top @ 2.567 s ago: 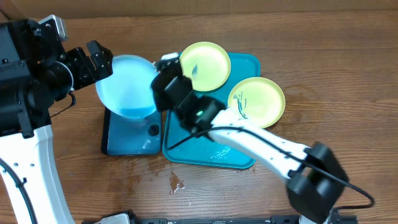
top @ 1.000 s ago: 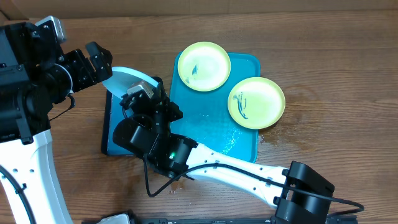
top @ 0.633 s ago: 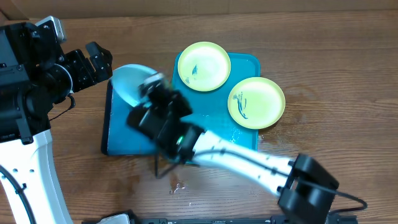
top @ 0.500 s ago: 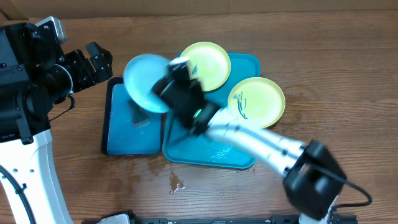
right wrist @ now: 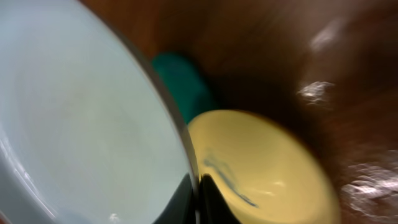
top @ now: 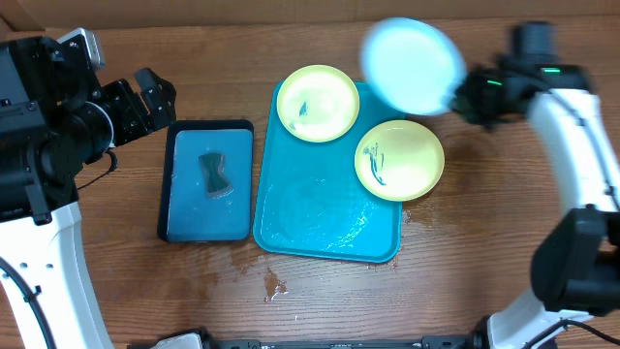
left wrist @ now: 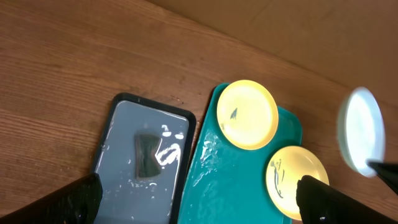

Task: Clean dirty plates on tray and stack at the side
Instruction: 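Carry the plate right and set it on the table beside the tray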

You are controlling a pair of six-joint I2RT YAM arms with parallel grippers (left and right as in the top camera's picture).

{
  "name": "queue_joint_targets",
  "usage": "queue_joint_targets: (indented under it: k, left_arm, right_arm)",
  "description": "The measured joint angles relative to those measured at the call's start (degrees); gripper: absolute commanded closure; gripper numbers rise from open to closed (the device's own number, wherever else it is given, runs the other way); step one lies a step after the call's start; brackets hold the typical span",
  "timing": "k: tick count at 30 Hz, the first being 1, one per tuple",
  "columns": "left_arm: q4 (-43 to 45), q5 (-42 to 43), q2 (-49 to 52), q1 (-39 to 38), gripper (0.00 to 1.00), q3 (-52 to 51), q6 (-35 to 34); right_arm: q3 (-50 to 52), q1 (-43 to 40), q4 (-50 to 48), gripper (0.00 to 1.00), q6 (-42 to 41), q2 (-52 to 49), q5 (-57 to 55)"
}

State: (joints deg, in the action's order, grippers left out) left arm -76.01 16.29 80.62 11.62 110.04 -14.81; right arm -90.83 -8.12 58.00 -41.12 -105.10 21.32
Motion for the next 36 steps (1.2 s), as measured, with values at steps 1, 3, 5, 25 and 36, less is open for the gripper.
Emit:
queue_joint_targets:
  k: [1,3,5,25,36]
  left_arm:
    - [0.0,0.0,0.0,0.0,0.00,0.0,0.0]
    - [-0.1,0.0,0.0,0.0,0.00,0.0,0.0]
    - [-0.1,0.0,0.0,0.0,0.00,0.0,0.0]
    - [-3.0,0.0,0.0,0.0,0.00,0.0,1.8]
    - [-10.0,0.0,2.5,0.0,0.00,0.0,5.9]
  right_arm:
    - [0.4,-2.6,1.6,0.96,-0.2,0.0,-2.7]
    - [2.4,-7.3,3.6,0.96,-0.3,0.0,-8.3]
    - [5.7,-10.9,3.3,0.96,-0.3,0.0,-12.6]
    - [20.8,-0.8,-5.6,0.37,23.6,3.9,-4.1]
    - [22.7,7.1,-12.2,0.94,28.8,3.0,-7.3]
